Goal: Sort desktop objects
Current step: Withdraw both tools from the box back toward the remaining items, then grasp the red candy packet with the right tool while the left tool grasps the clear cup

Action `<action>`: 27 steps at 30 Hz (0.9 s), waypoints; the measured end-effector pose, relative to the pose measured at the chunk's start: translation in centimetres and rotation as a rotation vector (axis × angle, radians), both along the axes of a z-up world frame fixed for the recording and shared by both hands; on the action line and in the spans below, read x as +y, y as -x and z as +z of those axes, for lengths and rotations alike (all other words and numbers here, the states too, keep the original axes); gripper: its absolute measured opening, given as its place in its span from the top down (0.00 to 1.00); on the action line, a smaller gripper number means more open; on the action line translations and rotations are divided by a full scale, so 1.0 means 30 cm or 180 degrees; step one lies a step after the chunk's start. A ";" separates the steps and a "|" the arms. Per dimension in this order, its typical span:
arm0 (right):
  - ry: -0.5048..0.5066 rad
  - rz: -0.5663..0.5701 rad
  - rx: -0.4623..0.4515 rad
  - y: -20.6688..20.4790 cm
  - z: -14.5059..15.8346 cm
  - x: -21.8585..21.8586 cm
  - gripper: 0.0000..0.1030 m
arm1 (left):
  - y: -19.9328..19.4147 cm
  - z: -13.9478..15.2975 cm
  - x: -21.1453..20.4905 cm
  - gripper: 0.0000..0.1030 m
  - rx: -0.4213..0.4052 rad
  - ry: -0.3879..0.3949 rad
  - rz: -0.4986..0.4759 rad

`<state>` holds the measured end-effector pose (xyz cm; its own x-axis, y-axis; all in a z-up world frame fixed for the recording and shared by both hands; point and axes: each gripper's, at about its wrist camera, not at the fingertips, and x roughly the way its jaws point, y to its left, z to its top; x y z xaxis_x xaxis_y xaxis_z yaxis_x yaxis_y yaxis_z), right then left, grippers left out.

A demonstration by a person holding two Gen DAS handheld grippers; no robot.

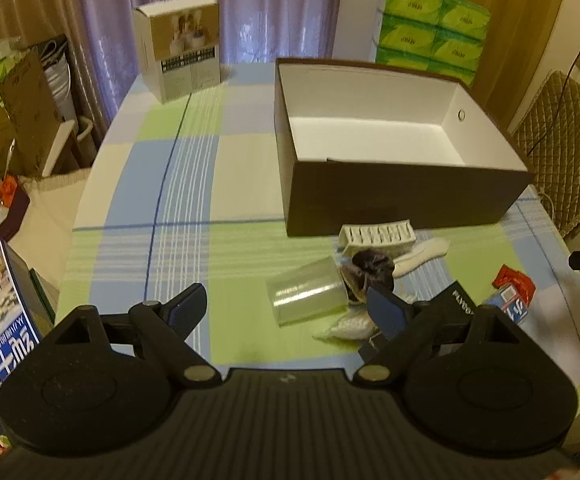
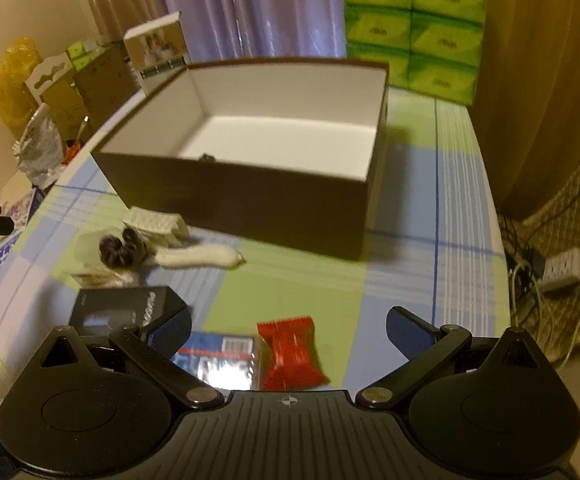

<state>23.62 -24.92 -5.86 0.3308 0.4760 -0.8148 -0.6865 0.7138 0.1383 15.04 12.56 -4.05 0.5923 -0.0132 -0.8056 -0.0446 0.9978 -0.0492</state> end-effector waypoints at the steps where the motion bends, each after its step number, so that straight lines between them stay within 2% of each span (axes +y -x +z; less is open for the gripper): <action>1: 0.0016 -0.0009 0.0018 0.000 -0.012 -0.003 0.02 | 0.000 -0.011 0.000 0.18 0.0025 -0.0013 0.0004; 11: 0.0209 0.0021 0.0049 0.001 -0.115 -0.010 0.02 | 0.002 -0.083 0.010 0.18 0.0181 0.0006 0.0063; 12: 0.0214 0.0040 0.0037 0.001 -0.123 -0.008 0.05 | 0.001 -0.088 0.011 0.18 0.0193 0.0012 0.0062; 13: 0.0223 0.0072 0.0027 0.000 -0.131 -0.006 0.13 | 0.000 -0.091 0.011 0.18 0.0200 0.0014 0.0061; 19: 0.0302 0.0244 0.0064 -0.017 -0.188 0.020 0.36 | -0.019 -0.119 0.017 0.18 0.0247 0.0026 0.0056; 27: 0.0406 0.0388 0.0130 -0.045 -0.260 0.052 0.51 | -0.042 -0.158 0.030 0.19 0.0319 0.0027 0.0009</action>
